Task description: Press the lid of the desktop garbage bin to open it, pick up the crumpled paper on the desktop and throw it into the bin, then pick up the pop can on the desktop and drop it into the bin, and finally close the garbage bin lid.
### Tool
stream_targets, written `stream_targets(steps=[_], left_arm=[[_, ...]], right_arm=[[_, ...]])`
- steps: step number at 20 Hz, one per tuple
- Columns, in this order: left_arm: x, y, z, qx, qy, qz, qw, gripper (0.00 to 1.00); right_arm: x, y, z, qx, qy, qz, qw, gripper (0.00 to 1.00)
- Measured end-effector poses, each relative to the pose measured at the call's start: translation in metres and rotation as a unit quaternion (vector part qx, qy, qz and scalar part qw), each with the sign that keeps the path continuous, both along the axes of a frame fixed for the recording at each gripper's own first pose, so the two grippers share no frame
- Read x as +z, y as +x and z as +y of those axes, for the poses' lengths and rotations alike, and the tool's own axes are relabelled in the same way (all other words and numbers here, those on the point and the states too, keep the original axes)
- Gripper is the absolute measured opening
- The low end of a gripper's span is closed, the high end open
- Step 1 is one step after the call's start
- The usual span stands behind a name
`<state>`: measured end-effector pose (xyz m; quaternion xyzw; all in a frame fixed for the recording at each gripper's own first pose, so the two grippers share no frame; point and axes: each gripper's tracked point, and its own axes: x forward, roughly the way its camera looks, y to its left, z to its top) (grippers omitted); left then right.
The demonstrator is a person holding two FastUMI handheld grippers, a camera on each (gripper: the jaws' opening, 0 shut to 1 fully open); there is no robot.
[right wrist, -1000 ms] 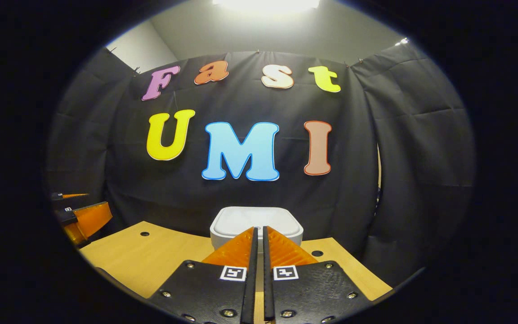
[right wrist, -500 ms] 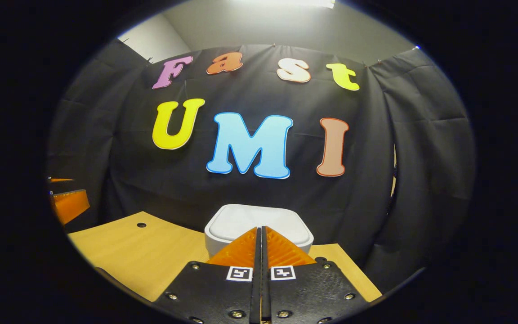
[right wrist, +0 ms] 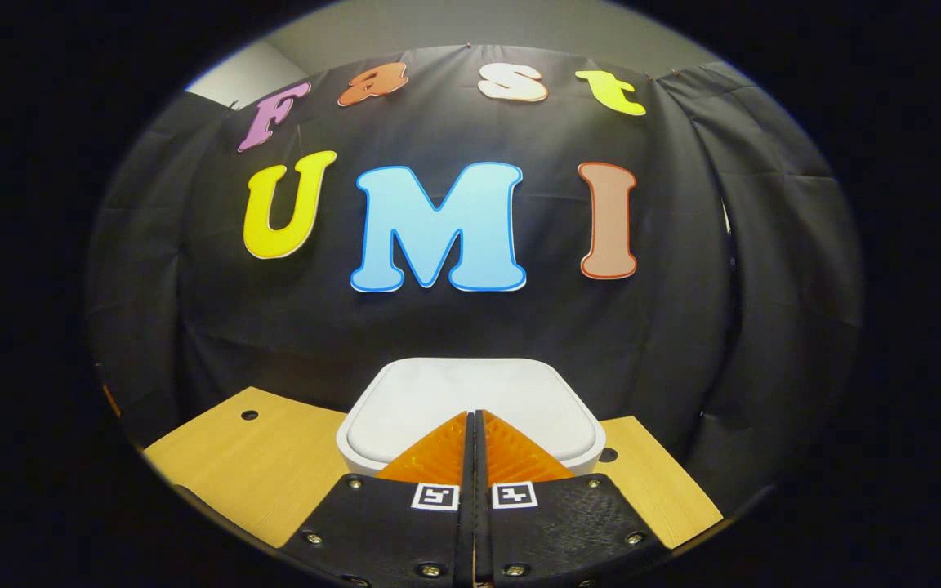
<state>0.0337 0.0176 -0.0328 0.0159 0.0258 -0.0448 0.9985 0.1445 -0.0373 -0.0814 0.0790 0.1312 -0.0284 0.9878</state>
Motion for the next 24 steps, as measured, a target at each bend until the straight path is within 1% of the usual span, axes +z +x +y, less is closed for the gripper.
stream_targets(steps=[2, 4, 5, 7, 11, 12, 14, 17, 20, 24], left_arm=[[0.001, 0.004, 0.001, -0.015, 0.002, -0.001, 1.000, 0.98], [0.005, 0.007, 0.000, -0.027, 0.002, -0.007, 1.000, 0.99], [0.006, 0.009, 0.000, -0.028, 0.002, -0.009, 1.000, 0.99], [0.005, 0.010, 0.004, -0.016, 0.003, -0.009, 1.000, 0.99], [0.001, 0.005, -0.007, -0.004, -0.012, -0.002, 1.000, 0.98], [0.000, 0.004, -0.011, -0.005, -0.016, -0.001, 1.000, 0.99], [-0.004, 0.001, -0.015, -0.002, -0.015, 0.003, 1.000, 0.99], [0.000, -0.007, -0.014, 0.010, -0.020, 0.002, 1.000, 0.98], [0.007, -0.016, -0.005, 0.025, -0.025, -0.002, 0.999, 0.99], [0.010, -0.024, 0.001, 0.037, -0.018, -0.003, 0.999, 0.98]], right_arm=[[-0.005, -0.001, -0.002, -0.006, -0.012, 0.012, 1.000, 0.00], [-0.012, -0.002, 0.000, -0.003, -0.026, 0.024, 0.999, 0.01], [-0.009, -0.001, -0.001, -0.003, -0.031, 0.017, 0.999, 0.01], [-0.014, -0.001, -0.001, 0.007, -0.033, 0.023, 0.999, 0.00], [-0.020, 0.000, -0.001, 0.009, 0.041, 0.032, 0.999, 0.01], [-0.020, 0.001, -0.001, 0.012, 0.045, 0.031, 0.998, 0.01], [-0.018, 0.002, 0.000, 0.017, 0.035, 0.026, 0.999, 0.01], [-0.015, 0.003, -0.002, 0.007, 0.024, 0.022, 0.999, 0.01], [-0.005, 0.000, -0.005, 0.009, 0.040, 0.012, 0.999, 0.00], [0.024, 0.000, -0.017, -0.006, 0.045, -0.033, 0.998, 0.02]])
